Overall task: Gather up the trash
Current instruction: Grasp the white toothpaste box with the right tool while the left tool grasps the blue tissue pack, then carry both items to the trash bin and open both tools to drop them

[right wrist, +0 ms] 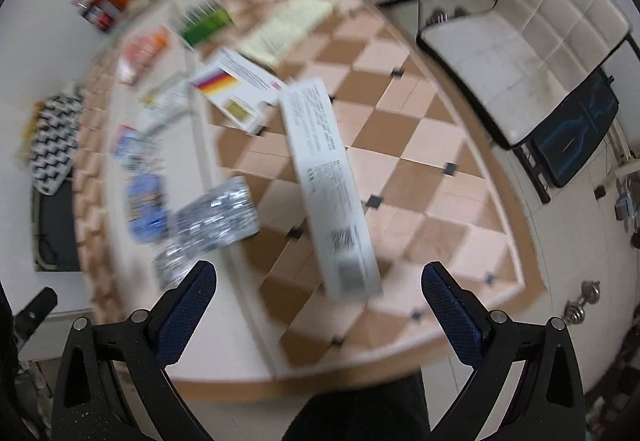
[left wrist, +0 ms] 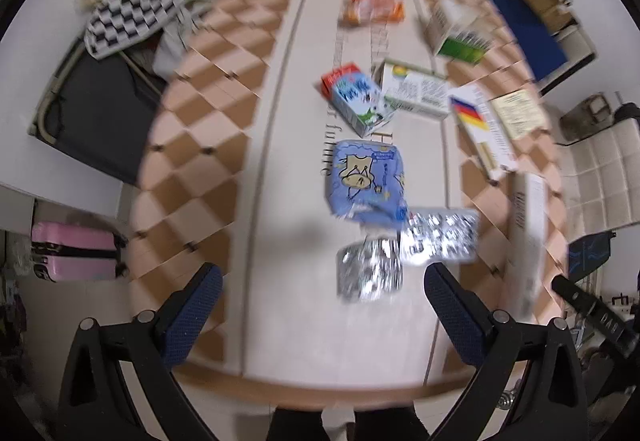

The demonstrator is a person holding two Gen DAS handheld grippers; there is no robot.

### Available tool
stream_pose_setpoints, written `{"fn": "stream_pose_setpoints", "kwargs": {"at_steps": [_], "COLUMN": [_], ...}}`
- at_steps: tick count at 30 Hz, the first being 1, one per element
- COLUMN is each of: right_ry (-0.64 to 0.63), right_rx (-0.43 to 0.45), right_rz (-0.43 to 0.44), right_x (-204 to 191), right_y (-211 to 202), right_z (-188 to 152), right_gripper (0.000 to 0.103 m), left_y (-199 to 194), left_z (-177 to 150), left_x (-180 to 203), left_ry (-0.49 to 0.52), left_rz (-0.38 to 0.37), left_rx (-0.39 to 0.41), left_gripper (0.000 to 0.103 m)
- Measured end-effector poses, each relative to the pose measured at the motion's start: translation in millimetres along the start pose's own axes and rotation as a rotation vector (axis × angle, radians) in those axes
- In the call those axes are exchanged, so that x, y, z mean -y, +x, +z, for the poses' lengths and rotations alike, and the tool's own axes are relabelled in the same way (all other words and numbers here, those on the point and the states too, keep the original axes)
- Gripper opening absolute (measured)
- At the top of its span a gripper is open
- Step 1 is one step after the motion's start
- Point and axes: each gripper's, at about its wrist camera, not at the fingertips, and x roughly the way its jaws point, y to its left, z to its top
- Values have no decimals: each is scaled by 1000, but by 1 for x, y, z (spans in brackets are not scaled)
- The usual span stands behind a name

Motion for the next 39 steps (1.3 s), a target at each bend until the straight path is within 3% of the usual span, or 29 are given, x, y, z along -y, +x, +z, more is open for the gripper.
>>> {"fn": "stream_pose_setpoints", "kwargs": {"at_steps": [6,8,11,12,13,18,23,27,32,35,39], "right_ry": [-71,-94,-117,-132,-151,-150,-169,-178,-191,-186,-149], "right_rx": [-134,-162,-189,-179,-174,-155,-117,-69,-12,-12,-123], "right_rz": [-26,-24,-30,-30,-45,6,48,94,137,162,208], "right_x": [-5,-5,-2,-3,-3,11,13,10,-5,-16,7], "right_y": [87,102,114,113,113,106,81,38,-3,-17,-10], "right_z": [48,58,64,64,64,57,37,1,-72,-133,-233], "right_gripper": [100,88,68,59,50,49,49,49,49,49,49], "left_y": [90,106,121,117,113,83,22,-40,-59,-68,-58], "left_z": [47,54,57,57,57,48,25,-15,-84,-134,-217], "left_x": [25,27,27,29,32,44,48,43,14,4,-10], "left_ry": [-64,-89,-130,-134,-129,-87,-42,4,63,104,126], "left_rz": [4,6,10,20,16,54,71,58,-15,-75,-138], "left_rx": [-136,-160,-200,-183,-170,-131,-28,77,161,152,41], "left_gripper": [102,98,61,60,46,36,36,36,36,36,36]}}
